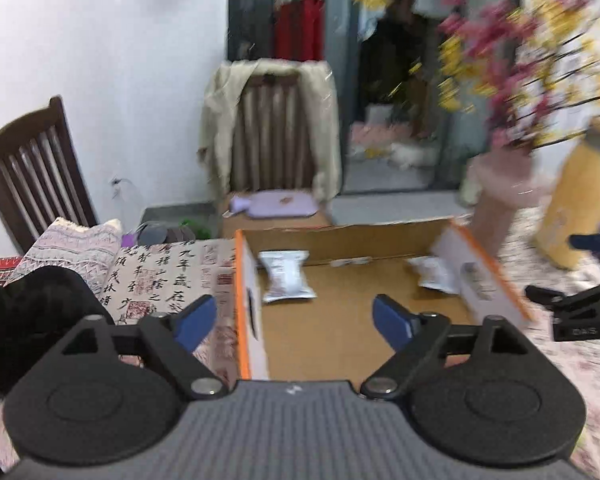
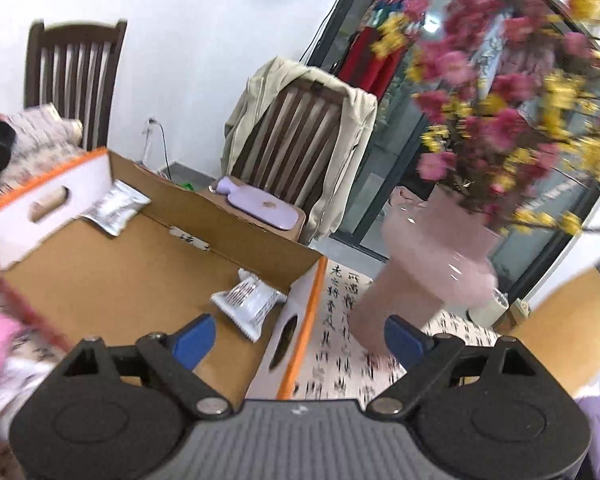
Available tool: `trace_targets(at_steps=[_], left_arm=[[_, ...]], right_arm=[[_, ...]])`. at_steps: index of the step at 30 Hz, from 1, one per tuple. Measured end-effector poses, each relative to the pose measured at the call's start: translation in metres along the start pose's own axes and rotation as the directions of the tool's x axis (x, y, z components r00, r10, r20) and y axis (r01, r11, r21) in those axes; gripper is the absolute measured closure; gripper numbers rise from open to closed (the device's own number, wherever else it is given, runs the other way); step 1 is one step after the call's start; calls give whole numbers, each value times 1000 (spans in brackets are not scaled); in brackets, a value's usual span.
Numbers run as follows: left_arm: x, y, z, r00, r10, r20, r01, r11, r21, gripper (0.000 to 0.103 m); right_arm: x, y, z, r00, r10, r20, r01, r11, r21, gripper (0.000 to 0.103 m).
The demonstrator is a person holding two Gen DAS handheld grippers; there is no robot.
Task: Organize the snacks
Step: 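Carry both silver packets into the orange box and open both grippers, then move both tools back toward the snack pile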
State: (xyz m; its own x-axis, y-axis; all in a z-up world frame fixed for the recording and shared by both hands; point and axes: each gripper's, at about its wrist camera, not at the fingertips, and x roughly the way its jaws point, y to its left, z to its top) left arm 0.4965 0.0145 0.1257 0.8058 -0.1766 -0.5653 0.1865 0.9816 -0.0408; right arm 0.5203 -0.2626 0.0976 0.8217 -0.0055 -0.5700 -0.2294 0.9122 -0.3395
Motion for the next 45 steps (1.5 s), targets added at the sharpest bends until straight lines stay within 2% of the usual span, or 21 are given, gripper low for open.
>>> trace_targets(at_steps=[2,3,8,11,14,16,20,23,25,29,34,40,45], left_arm=[[-34,-3,-13,999,-12,34,11,1000,13,6],[-53,-6,-25,998,-4,55,2,1000,24,6],[-121,-21,-86,987,85,134,-91,995,38,3],[-155,-23,-133,978,106,178,-106,994,-10,0],[-186,-25,-179,976,107,191,-102,994,-39,0],[-207,-27,-208,971,117,206,-103,992,-79,0],[-231,-42,-262,971,157,181,-134,982,-133,0],[-240,-56,-299,978,134,158,-115,985,-125,0],[-246,-63,-317,980,124,153,-109,989,-100,0],[-263,-71,-344,984,84,156,-71,994,-84,0],[-280,-87,-370,981,104,166,-95,994,-58,0],[-287,-90,-373,977,147,158,-138,988,-66,0],[-289,-90,-372,973,158,168,-149,987,-68,0]], right_arm=[[-37,0,-13,999,36,35,-37,999,39,5],[-53,0,-21,997,56,53,-59,997,54,5],[-138,8,-67,982,124,142,-141,984,114,0],[-178,16,-98,971,151,187,-179,974,141,0],[-211,26,-136,965,151,216,-194,962,192,0],[-229,36,-163,964,141,223,-191,957,219,0],[-263,67,-220,974,57,220,-109,967,230,0],[-286,92,-264,977,-19,212,-40,962,269,0],[-297,105,-291,980,-21,199,-43,949,314,0],[-308,113,-331,985,38,168,-102,914,392,0],[-330,121,-361,982,28,188,-100,917,387,0],[-344,122,-368,973,41,228,-129,912,389,0],[-348,128,-365,968,27,250,-120,923,366,0]])
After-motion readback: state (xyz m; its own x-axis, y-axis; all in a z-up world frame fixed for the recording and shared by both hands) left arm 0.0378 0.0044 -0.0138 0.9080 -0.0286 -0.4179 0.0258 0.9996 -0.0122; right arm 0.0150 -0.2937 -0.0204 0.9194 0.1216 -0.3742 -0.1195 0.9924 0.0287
